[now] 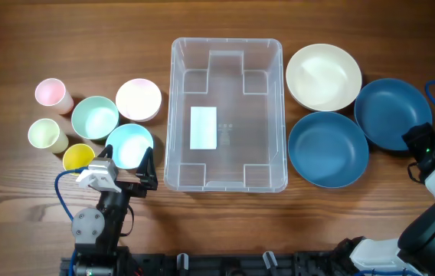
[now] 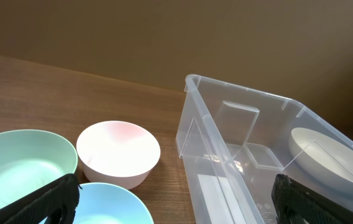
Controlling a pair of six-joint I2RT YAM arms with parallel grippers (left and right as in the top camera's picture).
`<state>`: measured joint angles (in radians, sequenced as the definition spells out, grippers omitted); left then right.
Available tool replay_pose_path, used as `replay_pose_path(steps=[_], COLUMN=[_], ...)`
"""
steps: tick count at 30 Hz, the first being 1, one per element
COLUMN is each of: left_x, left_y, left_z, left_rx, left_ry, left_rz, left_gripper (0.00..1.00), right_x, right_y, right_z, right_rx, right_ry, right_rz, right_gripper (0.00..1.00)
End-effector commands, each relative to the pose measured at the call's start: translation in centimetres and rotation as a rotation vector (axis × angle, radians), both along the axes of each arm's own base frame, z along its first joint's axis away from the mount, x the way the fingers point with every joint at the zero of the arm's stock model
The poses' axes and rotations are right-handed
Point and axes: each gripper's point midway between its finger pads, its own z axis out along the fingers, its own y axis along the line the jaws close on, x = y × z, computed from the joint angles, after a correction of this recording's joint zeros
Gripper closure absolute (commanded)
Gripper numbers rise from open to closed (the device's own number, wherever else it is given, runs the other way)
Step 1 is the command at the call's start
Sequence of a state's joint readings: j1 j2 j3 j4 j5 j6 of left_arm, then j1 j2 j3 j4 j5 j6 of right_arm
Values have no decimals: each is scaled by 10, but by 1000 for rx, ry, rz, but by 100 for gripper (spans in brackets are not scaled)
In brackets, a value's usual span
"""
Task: Pack container
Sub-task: 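Move the right gripper to the far-right teal bowl rim and grasp it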
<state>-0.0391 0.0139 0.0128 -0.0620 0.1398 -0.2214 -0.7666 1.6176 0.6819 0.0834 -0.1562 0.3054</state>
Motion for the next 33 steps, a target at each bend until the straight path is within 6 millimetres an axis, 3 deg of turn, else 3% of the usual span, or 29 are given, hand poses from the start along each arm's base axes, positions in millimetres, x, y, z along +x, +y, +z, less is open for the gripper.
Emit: replay_pose_path(steps=[1,8,13,17,21,26,33], left_x=[0,0,0,0,0,0,0], left_y=[1,1,1,1,1,1,1], left_z=[-3,-3,-3,-3,-3,-3,-3], left_rx=[16,16,16,16,16,16,16], left_ry=[1,1,1,1,1,1,1], left_rz=[4,4,4,4,4,4,4], left_gripper=[0,0,0,0,0,0,0], right_x=[4,0,-2,-2,-1,1,5], right_y=[-2,-1,1,1,0,-2,-5], right_z=[0,-10,-28,-30,-29,-14,23], right_rx=[-11,4,31,30,19,-1,-70], right_ry=[4,37,63,69,74,56,9], right_rz=[14,9,9,16,30,31,46], right_gripper=[25,35,38,41,53,72,83])
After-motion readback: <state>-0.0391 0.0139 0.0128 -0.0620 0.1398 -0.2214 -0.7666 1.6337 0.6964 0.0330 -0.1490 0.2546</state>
